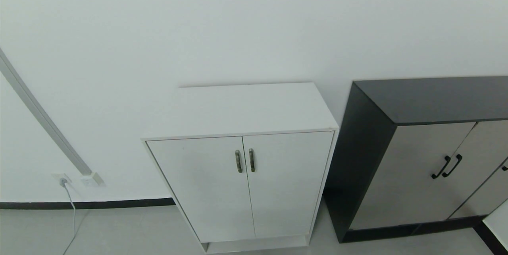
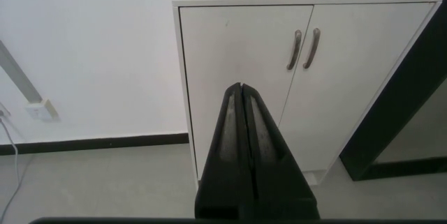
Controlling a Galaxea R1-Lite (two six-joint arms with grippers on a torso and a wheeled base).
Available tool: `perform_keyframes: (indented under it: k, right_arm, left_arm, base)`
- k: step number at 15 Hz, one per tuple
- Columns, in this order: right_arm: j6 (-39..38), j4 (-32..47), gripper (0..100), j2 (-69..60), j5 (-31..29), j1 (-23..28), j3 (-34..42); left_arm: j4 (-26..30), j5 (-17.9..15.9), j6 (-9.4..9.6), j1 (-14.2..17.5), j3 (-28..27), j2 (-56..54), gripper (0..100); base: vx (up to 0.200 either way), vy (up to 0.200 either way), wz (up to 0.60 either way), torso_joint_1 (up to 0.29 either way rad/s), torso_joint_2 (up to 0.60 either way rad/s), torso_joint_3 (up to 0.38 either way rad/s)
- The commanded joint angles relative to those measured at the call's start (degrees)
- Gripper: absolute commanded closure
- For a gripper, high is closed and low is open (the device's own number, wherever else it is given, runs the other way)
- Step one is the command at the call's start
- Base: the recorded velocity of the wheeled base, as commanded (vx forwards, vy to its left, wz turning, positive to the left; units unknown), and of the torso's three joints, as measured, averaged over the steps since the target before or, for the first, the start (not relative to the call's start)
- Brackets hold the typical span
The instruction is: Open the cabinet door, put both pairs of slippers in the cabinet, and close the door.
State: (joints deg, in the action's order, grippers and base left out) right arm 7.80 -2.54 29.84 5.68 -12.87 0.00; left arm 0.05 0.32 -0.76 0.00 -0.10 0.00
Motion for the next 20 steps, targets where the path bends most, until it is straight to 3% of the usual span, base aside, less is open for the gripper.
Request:
perform_keyframes:
  k: [1,3,6,10,12,16,20]
  right_arm:
    - [-2.62,0.6,100,-5.76,3.11,-0.4,0.0]
    - [-4.64,0.43,100,-6.9,2.76,-0.13,0.0]
    - [-4.9,2.62,100,-16.13,-2.52,0.57,0.0]
    - [-6.57,2.62,100,-24.31,-3.4,7.86,0.0]
    - [-6.84,2.62,100,-24.31,-5.59,7.86,0.0]
    - [-6.66,2.62,100,-24.92,-5.68,12.43,0.0]
    - [-8.33,2.62,100,-29.84,-5.68,12.61,0.0]
  left_arm:
    - [0.04,0.03,-0.04,0.0,0.01,0.09,100]
    - [-0.05,0.03,-0.04,0.0,0.01,0.0,100]
    - [-0.05,0.03,-0.04,0.0,0.01,0.0,100]
    - [-0.05,0.03,-0.04,0.0,0.01,0.09,100]
    - [-0.05,0.03,-0.04,0.0,0.01,0.09,100]
    - [-0.05,0.03,-0.04,0.0,0.01,0.09,100]
    - [-0.05,0.03,-0.04,0.0,0.01,0.0,100]
  base:
    - [0.0,0.0,0.0,0.0,0.0,0.0]
    - [0.0,0.0,0.0,0.0,0.0,0.0]
    - [0.0,0.0,0.0,0.0,0.0,0.0]
    - [0.0,0.0,0.0,0.0,0.0,0.0]
    - [0.0,0.0,0.0,0.0,0.0,0.0]
    - [0.0,0.0,0.0,0.0,0.0,0.0]
    - [0.0,0.0,0.0,0.0,0.0,0.0]
